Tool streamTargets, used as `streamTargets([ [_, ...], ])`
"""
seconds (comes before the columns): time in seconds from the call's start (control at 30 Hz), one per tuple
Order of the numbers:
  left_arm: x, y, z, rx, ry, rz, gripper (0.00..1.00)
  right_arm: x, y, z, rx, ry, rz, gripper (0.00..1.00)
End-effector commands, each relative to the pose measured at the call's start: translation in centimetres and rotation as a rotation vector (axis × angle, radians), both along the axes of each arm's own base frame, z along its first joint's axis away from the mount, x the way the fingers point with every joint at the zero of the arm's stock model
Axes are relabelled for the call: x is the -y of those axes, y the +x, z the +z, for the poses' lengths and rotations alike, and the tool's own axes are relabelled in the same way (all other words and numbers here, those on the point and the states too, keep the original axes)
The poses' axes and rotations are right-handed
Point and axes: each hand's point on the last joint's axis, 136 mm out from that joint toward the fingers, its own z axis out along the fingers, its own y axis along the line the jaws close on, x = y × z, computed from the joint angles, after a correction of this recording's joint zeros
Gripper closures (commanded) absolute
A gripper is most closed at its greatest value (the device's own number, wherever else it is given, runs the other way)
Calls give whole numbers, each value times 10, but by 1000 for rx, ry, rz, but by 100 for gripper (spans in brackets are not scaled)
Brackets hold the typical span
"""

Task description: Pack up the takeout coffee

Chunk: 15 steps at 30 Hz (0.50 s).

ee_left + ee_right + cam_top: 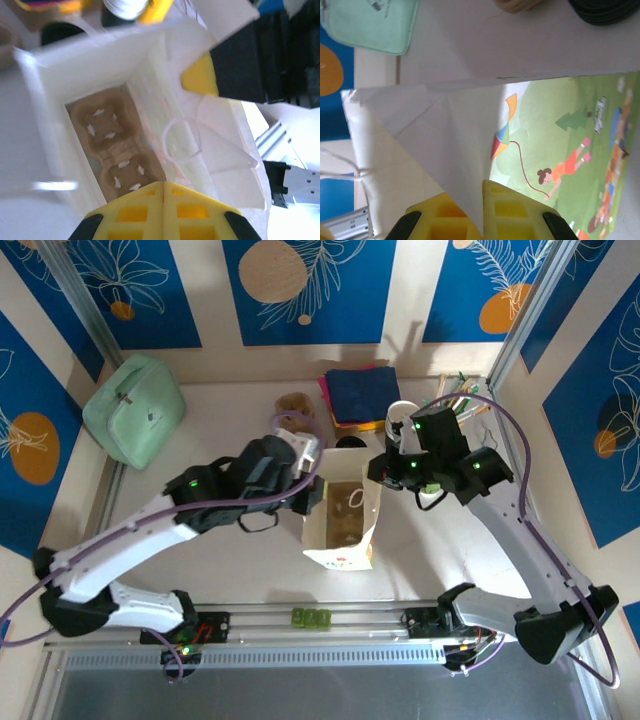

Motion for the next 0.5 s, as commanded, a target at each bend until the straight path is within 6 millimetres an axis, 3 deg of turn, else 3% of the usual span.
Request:
streamTargets([
  [0.0, -48, 15, 21, 118, -34, 187, 97, -14, -10, 29, 145, 115, 127, 100],
  [0.2, -133, 17, 23, 204, -71, 458, 93, -27, -23, 44, 288, 230, 260, 100],
  [0.3, -161, 13, 18, 226, -86, 541, 91, -34, -34, 49, 378, 272, 352, 100],
  [0.47, -190, 7, 11, 250, -95, 610, 86, -38, -51, 52, 511, 279, 473, 100],
])
